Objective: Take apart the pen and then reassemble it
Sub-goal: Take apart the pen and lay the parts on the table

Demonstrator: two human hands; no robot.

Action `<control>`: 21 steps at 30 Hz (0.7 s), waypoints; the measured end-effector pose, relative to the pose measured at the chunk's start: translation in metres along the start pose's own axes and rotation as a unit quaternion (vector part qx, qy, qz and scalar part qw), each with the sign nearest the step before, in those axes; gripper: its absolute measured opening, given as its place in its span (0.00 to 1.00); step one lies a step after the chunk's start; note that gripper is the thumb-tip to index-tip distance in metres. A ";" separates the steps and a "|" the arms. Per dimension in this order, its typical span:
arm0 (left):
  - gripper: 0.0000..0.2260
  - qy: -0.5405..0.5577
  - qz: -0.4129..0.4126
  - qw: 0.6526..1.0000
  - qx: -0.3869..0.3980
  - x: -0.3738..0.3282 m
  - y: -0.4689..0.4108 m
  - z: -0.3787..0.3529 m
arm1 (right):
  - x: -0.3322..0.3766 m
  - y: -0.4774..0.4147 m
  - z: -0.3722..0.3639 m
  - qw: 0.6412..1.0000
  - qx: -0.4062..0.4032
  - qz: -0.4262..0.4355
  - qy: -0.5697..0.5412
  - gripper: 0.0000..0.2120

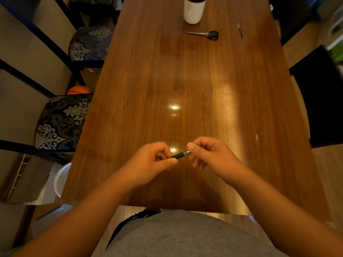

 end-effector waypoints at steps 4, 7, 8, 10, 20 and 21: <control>0.04 -0.052 -0.021 0.998 -0.011 0.002 -0.002 0.000 | 0.000 -0.001 0.003 0.994 0.022 0.004 0.105 0.13; 0.04 -0.059 -0.029 0.998 -0.008 0.003 -0.003 -0.001 | -0.001 -0.002 0.004 0.992 0.023 0.007 0.125 0.11; 0.03 -0.060 -0.029 0.998 -0.006 0.003 -0.003 -0.001 | -0.002 -0.003 0.005 0.992 0.022 0.009 0.127 0.10; 0.03 -0.063 -0.026 0.998 -0.001 0.004 -0.004 -0.002 | -0.004 -0.004 0.006 0.991 0.023 0.015 0.129 0.08; 0.04 -0.080 -0.031 0.996 0.030 0.004 -0.002 -0.005 | -0.013 -0.006 0.011 0.991 0.039 0.046 0.122 0.06; 0.03 -0.079 -0.031 0.996 0.023 0.004 -0.001 -0.005 | -0.013 -0.007 0.011 0.989 0.035 0.041 0.138 0.08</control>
Point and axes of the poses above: each hand's wrist, its own y-axis away from the middle knuckle, its own z-axis out of the back of the hand, x = y × z, the point moved 1 cm from there along -y, towards the middle knuckle, and after that the axes turned 5 degrees about y, right-handed, at the moved point
